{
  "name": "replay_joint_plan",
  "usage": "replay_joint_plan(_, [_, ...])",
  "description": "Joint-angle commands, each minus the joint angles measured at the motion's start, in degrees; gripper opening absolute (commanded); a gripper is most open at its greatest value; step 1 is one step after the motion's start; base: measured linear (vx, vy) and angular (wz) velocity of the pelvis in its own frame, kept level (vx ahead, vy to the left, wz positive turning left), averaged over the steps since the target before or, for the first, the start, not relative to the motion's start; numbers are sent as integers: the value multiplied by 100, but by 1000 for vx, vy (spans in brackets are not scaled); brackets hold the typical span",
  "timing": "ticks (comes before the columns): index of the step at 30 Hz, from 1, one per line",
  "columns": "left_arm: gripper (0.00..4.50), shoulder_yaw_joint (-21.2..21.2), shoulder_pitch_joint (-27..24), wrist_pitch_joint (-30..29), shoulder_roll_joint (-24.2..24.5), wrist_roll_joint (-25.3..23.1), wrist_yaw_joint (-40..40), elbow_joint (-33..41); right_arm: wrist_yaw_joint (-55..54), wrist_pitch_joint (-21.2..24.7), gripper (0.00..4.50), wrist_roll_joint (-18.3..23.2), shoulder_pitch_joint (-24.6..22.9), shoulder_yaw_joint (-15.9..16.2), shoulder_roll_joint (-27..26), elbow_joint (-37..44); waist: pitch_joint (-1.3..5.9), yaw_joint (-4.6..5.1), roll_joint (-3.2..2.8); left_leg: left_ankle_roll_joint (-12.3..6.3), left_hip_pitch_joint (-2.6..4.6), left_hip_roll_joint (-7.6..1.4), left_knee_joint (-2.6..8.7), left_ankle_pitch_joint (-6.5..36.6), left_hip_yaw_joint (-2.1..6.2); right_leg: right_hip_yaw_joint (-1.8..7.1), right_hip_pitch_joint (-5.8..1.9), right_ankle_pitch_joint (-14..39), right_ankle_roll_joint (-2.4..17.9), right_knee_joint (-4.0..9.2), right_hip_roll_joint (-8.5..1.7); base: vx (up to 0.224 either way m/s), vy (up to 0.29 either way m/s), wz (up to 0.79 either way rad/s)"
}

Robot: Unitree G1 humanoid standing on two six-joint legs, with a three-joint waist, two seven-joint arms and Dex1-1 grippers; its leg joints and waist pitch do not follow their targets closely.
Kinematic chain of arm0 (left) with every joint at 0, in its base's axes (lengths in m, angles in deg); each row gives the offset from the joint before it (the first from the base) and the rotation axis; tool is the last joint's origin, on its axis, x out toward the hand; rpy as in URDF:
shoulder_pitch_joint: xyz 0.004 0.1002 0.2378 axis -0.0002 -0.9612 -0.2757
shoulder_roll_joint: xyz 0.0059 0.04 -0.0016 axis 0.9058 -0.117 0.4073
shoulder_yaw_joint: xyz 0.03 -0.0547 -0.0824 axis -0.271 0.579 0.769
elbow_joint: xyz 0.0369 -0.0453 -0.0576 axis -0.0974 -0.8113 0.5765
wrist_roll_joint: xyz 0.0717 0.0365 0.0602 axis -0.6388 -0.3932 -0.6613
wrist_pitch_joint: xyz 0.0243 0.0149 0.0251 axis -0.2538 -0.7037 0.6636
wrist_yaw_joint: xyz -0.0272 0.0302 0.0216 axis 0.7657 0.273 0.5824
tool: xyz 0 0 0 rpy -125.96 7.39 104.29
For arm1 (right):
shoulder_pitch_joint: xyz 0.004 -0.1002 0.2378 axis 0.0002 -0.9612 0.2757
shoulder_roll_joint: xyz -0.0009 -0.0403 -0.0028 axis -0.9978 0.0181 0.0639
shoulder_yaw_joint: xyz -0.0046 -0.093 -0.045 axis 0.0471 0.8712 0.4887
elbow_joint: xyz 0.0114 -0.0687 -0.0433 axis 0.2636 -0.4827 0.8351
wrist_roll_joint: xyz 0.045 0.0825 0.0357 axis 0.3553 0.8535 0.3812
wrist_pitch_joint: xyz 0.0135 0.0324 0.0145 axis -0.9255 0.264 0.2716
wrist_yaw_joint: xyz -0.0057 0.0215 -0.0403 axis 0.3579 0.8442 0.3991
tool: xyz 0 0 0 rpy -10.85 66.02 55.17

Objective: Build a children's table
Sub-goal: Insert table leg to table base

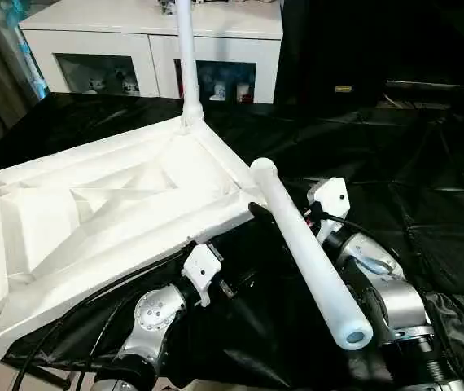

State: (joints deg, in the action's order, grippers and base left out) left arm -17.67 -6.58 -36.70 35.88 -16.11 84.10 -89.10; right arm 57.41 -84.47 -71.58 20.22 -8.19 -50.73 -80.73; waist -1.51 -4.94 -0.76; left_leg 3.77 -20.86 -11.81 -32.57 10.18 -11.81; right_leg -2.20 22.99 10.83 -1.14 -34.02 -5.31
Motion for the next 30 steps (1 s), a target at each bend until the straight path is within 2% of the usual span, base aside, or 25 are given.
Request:
replay_joint_plan(1, [447, 675, 1749, -3796, 984, 1221, 184, 2384, -8, 28, 450, -27, 61, -13, 7, 122, 273, -2, 85, -274, 56, -150, 334, 1417, 94, 171, -227, 823, 978, 375, -248, 0, 0, 0])
replay_joint_plan(16, [447, 675, 1749, -3796, 984, 1221, 184, 2384, -8, 28, 450, -27, 61, -13, 7, 122, 279, -3, 91, -295, 51, -146, 324, 1368, 93, 170, -236, 735, 1000, 362, -247, 0, 0, 0])
replay_joint_plan(17, [447, 661, 1763, -3803, 998, 1165, 186, 2393, -419, 250, 450, -136, 330, -137, -13, -179, 279, -4, 88, -296, 53, -148, 325, 1366, 94, 170, -235, 735, 999, 361, -247, 0, 0, 0])
replay_joint_plan(18, [447, 659, 1765, -3804, 999, 1158, 186, 2394, -467, 276, 450, -149, 362, -152, -16, -214, 282, 13, 123, -274, 41, -133, 327, 1268, 97, 164, -240, 744, 1030, 344, -244, 0, 0, 0])
replay_joint_plan(20, [447, 659, 1765, -3804, 999, 1158, 186, 2394, -467, 276, 450, -149, 362, -152, -16, -214, 274, 6, 93, -236, 73, -142, 322, 1350, 85, 176, -212, 886, 1009, 369, -245, 0, 0, 0])
replay_joint_plan(30, [447, 659, 1765, -3804, 999, 1158, 186, 2394, -467, 276, 450, -149, 362, -152, -16, -214, 280, 2, 105, -227, 61, -144, 331, 1418, 93, 173, -228, 839, 957, 368, -247, 0, 0, 0])
